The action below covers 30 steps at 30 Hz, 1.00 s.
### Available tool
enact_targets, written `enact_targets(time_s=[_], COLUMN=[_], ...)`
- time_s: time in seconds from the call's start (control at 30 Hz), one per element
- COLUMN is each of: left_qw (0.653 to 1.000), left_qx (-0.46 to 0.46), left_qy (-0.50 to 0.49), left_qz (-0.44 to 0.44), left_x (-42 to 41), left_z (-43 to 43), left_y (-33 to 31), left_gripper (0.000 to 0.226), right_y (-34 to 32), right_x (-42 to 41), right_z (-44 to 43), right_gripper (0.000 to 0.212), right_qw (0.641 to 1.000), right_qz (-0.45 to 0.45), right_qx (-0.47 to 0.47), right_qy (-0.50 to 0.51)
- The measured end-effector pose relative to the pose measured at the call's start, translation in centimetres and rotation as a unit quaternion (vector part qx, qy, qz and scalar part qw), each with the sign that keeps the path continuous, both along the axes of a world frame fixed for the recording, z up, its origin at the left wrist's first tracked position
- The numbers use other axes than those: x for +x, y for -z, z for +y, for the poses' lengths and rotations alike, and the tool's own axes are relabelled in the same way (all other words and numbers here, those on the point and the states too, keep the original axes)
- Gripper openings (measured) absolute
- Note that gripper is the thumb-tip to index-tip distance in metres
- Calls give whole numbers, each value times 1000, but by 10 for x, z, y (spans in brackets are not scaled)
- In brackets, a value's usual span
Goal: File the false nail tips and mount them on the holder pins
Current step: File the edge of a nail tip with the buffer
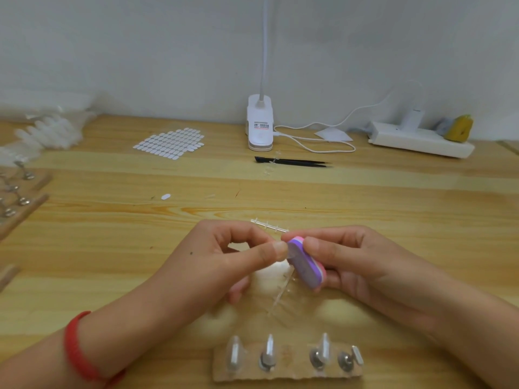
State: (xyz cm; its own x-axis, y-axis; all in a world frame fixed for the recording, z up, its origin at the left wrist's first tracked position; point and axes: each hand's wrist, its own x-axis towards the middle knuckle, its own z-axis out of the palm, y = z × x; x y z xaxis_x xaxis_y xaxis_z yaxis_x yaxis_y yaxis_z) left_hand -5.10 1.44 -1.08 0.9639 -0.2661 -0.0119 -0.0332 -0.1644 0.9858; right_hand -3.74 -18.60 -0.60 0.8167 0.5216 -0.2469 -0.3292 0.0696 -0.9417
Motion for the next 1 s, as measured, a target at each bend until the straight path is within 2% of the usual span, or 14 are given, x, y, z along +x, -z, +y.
enact_targets(time_s=[0.17,0.3,0.43,0.57,0.7,0.87,1.0], left_qw=[999,1000,999,1000,1000,999,1000], left_qx=[24,8,24,1,1,-25,-11], left_qy=[20,13,25,-6,7,-45,-20], left_qz=[7,9,-3,-4,-10,-15,-13], left_x=[2,2,-1,1,-2,2,-1], left_z=[2,2,-2,0,-3,-3,-5], left_y=[0,0,1,1,0,1,-1], left_gripper=[28,28,27,28,27,26,22], right_y=[0,-1,-1,-1,1,-1,-1], right_x=[-3,-4,-2,-4,-5,-7,-7], right_z=[5,5,5,5,8,10,9], right_gripper=[34,28,34,30,33,33,34], right_qw=[999,1000,999,999,995,995,991], right_qz=[-22,-15,-15,-12,-16,-23,-30], right_qx=[-4,-1,-3,10,30,24,35], right_qy=[38,26,45,37,94,95,128])
